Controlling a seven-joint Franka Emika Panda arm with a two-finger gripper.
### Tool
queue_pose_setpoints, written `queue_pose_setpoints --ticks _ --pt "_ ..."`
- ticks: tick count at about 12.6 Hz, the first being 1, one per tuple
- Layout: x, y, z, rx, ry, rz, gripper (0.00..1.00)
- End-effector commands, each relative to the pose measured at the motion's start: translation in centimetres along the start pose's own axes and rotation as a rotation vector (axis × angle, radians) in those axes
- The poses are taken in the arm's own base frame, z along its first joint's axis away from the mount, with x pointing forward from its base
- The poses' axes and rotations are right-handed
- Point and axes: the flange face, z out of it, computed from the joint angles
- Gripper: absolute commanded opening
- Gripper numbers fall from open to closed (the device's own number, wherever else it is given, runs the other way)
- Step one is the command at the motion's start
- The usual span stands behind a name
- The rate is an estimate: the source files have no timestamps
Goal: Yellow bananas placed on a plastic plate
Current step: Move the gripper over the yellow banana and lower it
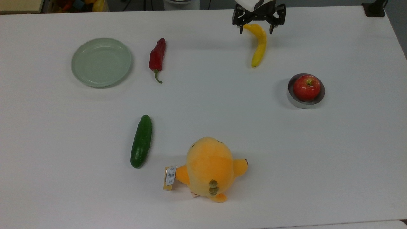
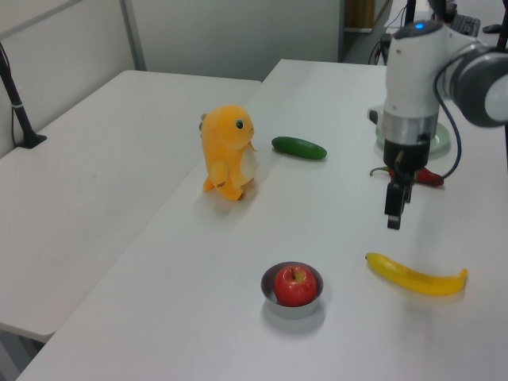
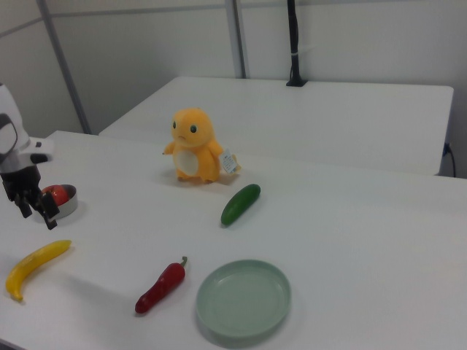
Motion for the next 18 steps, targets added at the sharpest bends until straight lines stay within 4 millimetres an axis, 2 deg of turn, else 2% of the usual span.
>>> queue_pose_setpoints --ticks 1,4,12,15,18 --pt "-2.5 -0.6 2.8 0.028 0.029 0.053 1.00" --pt "-2.3 -0.8 5.2 0.029 0.012 0.056 1.00" --pt "-2.5 -2.1 9.7 0.018 -0.037 0.038 1.00" --pt "-2.3 -2.4 10.9 0.023 -0.037 0.032 1.00" --pt "-2.4 -2.8 11.0 0.032 -0.025 0.026 1.00"
